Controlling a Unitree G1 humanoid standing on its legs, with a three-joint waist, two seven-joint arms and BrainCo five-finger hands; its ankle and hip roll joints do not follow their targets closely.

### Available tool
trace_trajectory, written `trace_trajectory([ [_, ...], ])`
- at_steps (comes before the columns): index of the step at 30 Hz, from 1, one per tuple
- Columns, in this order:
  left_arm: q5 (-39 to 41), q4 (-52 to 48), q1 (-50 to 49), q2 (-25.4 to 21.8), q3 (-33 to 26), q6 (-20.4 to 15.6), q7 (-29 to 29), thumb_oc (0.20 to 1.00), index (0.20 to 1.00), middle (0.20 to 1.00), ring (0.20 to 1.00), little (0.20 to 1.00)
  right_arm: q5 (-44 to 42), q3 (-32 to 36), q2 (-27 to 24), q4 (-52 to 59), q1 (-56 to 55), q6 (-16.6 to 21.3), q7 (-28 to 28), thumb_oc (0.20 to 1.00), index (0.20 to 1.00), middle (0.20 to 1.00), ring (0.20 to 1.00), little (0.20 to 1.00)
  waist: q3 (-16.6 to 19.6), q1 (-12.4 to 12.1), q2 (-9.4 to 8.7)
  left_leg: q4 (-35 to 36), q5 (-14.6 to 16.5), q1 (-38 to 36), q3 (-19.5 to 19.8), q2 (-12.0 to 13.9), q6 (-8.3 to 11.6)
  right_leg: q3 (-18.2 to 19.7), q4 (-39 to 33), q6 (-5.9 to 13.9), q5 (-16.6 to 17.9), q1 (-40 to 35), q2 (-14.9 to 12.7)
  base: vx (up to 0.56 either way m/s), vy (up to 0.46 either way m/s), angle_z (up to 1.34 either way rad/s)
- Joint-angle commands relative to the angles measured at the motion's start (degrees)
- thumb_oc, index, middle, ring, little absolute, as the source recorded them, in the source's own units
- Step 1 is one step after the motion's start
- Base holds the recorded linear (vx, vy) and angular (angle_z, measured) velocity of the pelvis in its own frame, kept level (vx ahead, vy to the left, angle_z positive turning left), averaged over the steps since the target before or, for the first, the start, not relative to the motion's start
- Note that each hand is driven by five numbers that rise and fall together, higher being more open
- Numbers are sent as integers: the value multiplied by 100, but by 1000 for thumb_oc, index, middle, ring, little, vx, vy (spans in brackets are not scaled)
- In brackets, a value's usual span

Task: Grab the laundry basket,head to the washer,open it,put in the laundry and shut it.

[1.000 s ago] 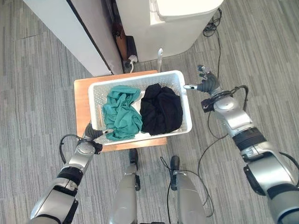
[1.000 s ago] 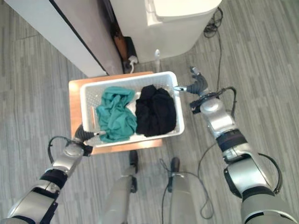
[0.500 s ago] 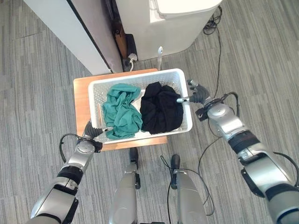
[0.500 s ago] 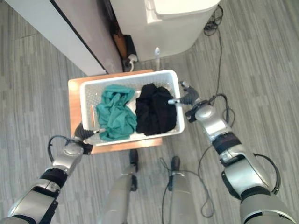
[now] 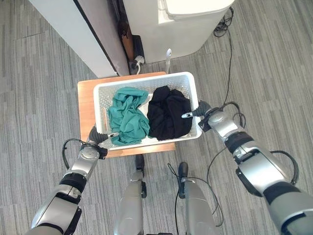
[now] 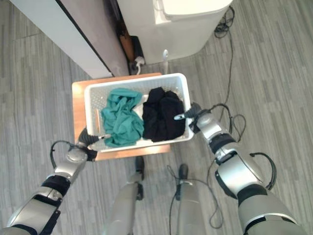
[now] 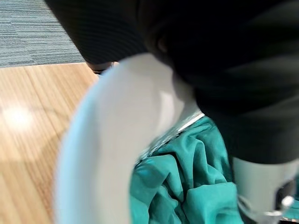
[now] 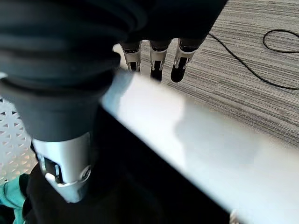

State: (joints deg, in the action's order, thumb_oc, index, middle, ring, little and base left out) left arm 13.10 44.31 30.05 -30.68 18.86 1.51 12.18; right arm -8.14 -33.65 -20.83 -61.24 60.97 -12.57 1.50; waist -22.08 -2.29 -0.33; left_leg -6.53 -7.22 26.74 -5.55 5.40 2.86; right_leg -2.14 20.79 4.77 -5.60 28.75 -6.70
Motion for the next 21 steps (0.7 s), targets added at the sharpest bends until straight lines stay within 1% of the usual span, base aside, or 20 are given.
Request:
trace_trajectory([
  [1, -94, -222, -42, -71, 73, 53, -21, 1000, 1000, 1000, 1000, 1000, 9, -166, -58, 0, 451, 72, -7, 1000, 1000, 1000, 1000, 1000, -1, -48, -68, -799, 861, 235, 479, 130, 70, -132, -787, 39, 831, 9, -235, 0, 0, 0],
  [2, -95, -225, -45, -73, 71, 56, -21, 1000, 1000, 1000, 1000, 1000, 9, -167, -56, 0, 452, 71, -7, 1000, 1000, 1000, 1000, 1000, -1, -48, -68, -799, 862, 234, 478, 130, 70, -131, -787, 39, 831, 8, -235, 0, 0, 0],
  [4, -281, -547, 1, -271, -37, 69, 44, 1000, 1000, 1000, 1000, 1000, -82, -150, -94, 142, 475, 92, -30, 1000, 1000, 1000, 1000, 1000, -11, -67, -60, -792, 870, 217, 484, 132, 69, -132, -776, 51, 824, 10, -240, 0, 0, 0],
  [8, -427, -783, 45, -358, -117, 64, 78, 1000, 1000, 1000, 1000, 1000, -83, -130, -163, 331, 455, 102, -36, 1000, 1000, 1000, 1000, 1000, -16, -59, -59, -795, 875, 228, 488, 128, 70, -132, -771, 54, 816, 23, -244, 0, 0, 0],
  [13, -749, -1371, -42, -563, -316, 62, 117, 1000, 1000, 1000, 1000, 1000, -56, -26, -348, 697, 389, 134, -68, 1000, 1000, 1000, 1000, 1000, 27, -60, -47, -797, 930, 208, 476, 130, 56, -109, -767, 60, 800, 23, -240, 6, -2, 0],
  [16, -1024, -1267, 135, -652, -320, 137, 175, 1000, 1000, 1000, 1000, 1000, -58, 33, -526, 904, 364, 150, -68, 1000, 1000, 1000, 1000, 1000, 55, -32, -39, -848, 980, 198, 452, 139, 48, -70, -734, 68, 781, 45, -241, 11, 0, 0],
  [19, -1057, -1171, 220, -640, -273, 186, 168, 1000, 1000, 1000, 1000, 1000, -73, 50, -577, 981, 404, 138, -61, 1000, 1000, 1000, 1000, 1000, 45, -24, -44, -892, 997, 231, 424, 145, 42, -58, -723, 72, 797, 90, -238, -2, 4, -1],
  [21, -980, -884, 466, -529, -160, 228, 196, 1000, 1000, 1000, 1000, 1000, -10, -17, -636, 1139, 443, 107, -29, 1000, 1000, 1000, 1000, 1000, 18, 23, -63, -974, 1020, 302, 410, 155, 30, -53, -732, 72, 818, 139, -227, -10, 5, -7],
])
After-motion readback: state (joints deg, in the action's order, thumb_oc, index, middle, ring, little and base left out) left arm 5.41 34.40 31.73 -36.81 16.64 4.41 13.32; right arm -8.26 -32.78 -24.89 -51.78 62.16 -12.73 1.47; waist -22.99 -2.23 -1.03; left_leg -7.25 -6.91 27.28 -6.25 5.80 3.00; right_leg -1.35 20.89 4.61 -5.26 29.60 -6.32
